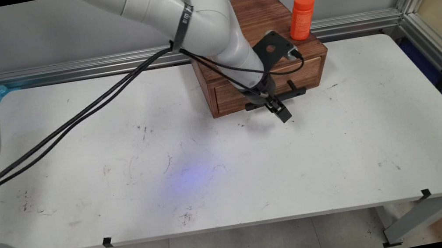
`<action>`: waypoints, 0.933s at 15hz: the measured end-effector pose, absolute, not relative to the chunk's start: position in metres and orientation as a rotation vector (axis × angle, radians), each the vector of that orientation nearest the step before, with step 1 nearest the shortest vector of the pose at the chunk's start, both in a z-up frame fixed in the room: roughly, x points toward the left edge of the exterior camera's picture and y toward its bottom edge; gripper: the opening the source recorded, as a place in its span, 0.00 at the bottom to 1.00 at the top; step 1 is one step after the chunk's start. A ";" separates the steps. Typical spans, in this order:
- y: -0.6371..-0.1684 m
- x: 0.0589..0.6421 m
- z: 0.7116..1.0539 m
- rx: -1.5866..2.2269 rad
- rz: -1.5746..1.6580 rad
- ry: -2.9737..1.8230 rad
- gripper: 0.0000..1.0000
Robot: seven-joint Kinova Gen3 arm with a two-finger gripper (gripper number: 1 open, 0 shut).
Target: Open the drawer
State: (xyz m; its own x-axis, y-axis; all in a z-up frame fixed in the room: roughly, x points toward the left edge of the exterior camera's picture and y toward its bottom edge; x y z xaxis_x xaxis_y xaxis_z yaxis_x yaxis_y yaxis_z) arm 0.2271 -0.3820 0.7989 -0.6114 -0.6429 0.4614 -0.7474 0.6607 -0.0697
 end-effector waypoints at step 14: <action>-0.370 0.209 0.787 0.914 0.370 -2.596 1.00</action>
